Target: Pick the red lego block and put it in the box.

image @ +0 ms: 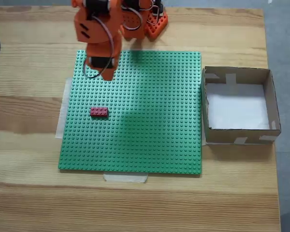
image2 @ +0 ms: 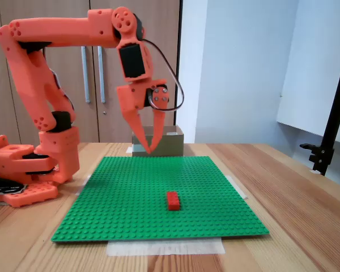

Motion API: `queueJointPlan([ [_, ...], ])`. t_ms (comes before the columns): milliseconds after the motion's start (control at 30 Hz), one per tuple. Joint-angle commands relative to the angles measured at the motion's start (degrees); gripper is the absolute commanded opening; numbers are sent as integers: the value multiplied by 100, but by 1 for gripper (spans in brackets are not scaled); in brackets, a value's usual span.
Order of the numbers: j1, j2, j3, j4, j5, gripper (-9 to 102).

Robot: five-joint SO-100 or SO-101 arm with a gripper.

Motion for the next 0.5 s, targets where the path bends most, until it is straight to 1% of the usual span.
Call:
queueJointPlan([
  [0, 70, -378, -703, 185, -246, 2],
  [467, 246, -1819, -1846, 316, -492, 3],
])
